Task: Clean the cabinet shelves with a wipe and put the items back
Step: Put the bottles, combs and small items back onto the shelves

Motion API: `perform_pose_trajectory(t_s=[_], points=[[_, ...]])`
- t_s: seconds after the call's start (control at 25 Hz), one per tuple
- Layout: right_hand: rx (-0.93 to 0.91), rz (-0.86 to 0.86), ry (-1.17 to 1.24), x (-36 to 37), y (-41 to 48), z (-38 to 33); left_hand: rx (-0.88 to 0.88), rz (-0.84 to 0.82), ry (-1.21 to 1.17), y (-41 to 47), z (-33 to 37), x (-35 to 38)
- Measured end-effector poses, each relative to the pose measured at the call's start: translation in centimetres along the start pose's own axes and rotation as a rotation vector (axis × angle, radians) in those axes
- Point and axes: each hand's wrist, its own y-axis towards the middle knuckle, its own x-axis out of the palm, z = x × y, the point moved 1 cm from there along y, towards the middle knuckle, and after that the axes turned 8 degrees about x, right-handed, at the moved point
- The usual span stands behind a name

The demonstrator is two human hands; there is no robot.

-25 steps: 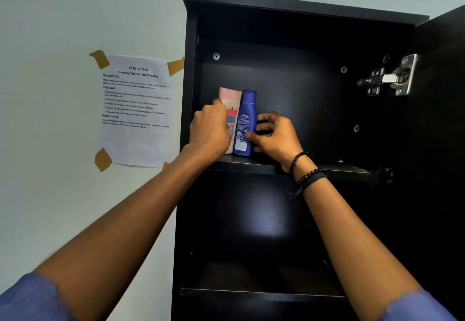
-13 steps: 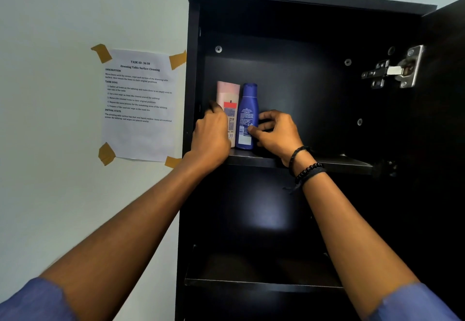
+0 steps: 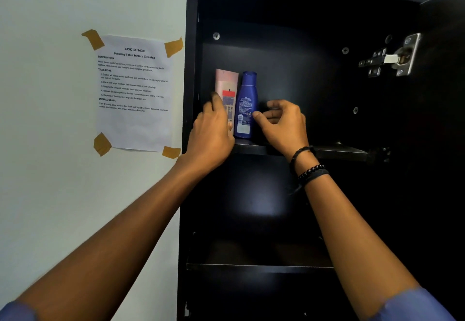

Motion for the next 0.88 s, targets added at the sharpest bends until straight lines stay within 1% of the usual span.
perform_pose_trajectory(t_s=[0.12, 0.28, 0.4, 0.52, 0.64, 0.72, 0.88], points=[[-0.109, 0.086, 0.009, -0.7, -2.2, 0.0, 0.099, 0.086, -0.073, -1.8, 0.9, -0.8], [-0.261, 0.159, -0.021, -1.8, -6.9, 0.2, 0.228, 0.132, -0.170, -5.6, 2.5, -1.5], [-0.287, 0.192, -0.065, -2.4, -10.7, 0.9, 0.284, 0.151, -0.223, -8.9, 2.6, -0.9], [-0.244, 0.175, -0.105, -2.3, -14.6, 2.5, 0.304, 0.119, -0.248, -12.9, 2.2, 0.4], [-0.163, 0.164, -0.142, -1.8, -19.4, 4.7, 0.307, 0.046, -0.263, -17.6, 1.8, 2.1], [-0.083, 0.133, -0.180, -1.3, -23.0, 6.7, 0.299, -0.015, -0.285, -21.0, 1.3, 3.4], [0.133, 0.045, -0.287, -0.3, -31.2, 12.1, 0.197, -0.202, -0.373, -28.9, -0.2, 6.5]])
